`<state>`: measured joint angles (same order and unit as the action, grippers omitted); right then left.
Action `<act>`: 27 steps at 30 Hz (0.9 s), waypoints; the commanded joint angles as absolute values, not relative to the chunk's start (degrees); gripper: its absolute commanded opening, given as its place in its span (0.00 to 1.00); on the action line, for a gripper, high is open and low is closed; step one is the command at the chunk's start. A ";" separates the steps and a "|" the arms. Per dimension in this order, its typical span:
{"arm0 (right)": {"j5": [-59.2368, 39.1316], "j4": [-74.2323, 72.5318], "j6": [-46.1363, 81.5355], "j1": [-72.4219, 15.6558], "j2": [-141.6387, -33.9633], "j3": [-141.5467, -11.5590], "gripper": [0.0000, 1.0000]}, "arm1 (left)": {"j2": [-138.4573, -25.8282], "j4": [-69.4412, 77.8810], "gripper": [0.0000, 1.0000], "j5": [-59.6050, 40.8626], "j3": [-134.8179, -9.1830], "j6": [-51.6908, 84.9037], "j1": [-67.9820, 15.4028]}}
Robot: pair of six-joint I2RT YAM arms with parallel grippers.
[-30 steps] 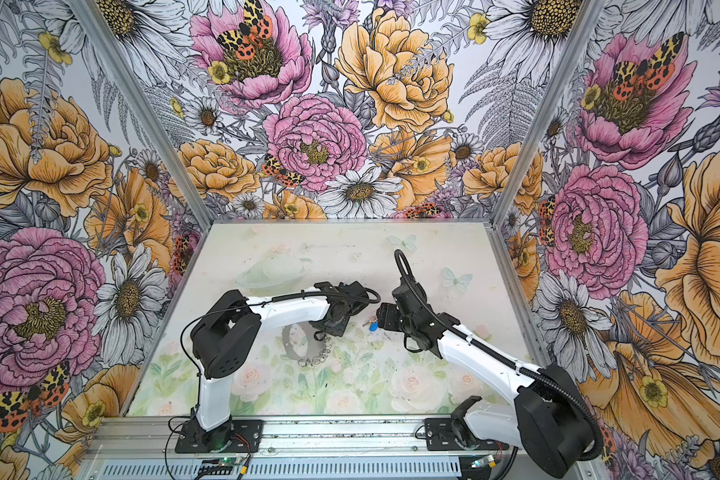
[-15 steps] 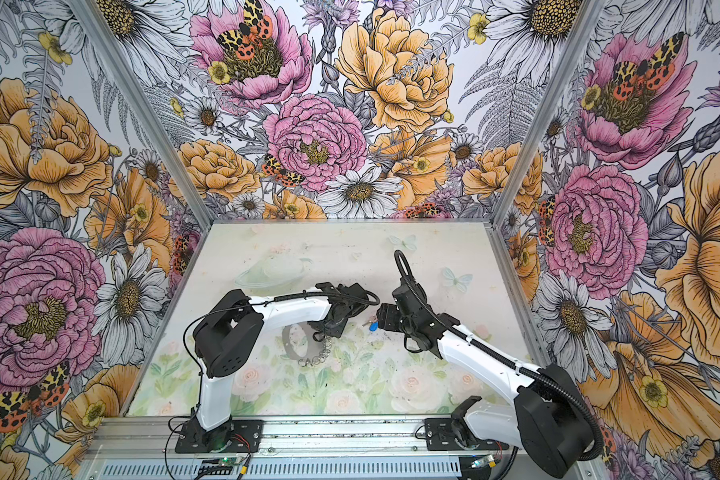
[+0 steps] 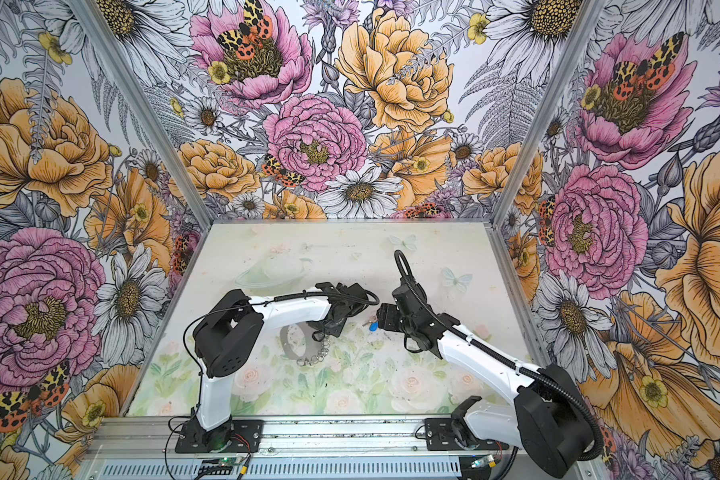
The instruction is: Put the keys on the keyring
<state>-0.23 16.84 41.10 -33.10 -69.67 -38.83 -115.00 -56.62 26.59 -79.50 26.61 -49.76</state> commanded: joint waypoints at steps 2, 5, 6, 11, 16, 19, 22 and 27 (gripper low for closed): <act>0.15 15.39 40.86 -33.52 -69.68 -39.20 0.69 | -114.48 -57.00 0.17 28.61 -79.77 27.11 -49.06; 0.04 15.44 40.81 -33.53 -69.93 -39.42 0.69 | -114.44 -57.04 0.16 28.65 -79.63 27.24 -48.88; 0.00 15.41 40.82 -33.49 -70.01 -39.46 0.69 | -114.40 -57.06 0.16 28.61 -79.56 27.33 -48.78; 0.00 15.39 40.75 -33.49 -70.31 -39.79 0.69 | -114.02 -57.05 0.14 29.12 -79.08 27.66 -48.47; -0.24 15.45 40.78 -33.52 -70.53 -40.13 0.69 | -113.47 -57.04 0.10 29.53 -78.85 27.95 -48.17; -0.22 15.41 40.69 -33.49 -70.55 -40.17 0.68 | -112.99 -57.04 0.06 29.45 -78.63 28.11 -47.96; -0.25 15.41 40.69 -33.55 -70.35 -40.14 0.68 | -111.66 -56.96 0.01 29.14 -78.14 28.62 -47.77; 0.18 15.51 40.14 -33.49 -69.48 -39.87 0.68 | -105.16 -56.37 0.00 30.76 -75.68 27.79 -48.89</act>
<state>-0.23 16.84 41.08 -33.10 -69.89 -38.83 -110.91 -56.75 28.01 -77.01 27.57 -48.36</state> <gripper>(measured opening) 0.684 0.050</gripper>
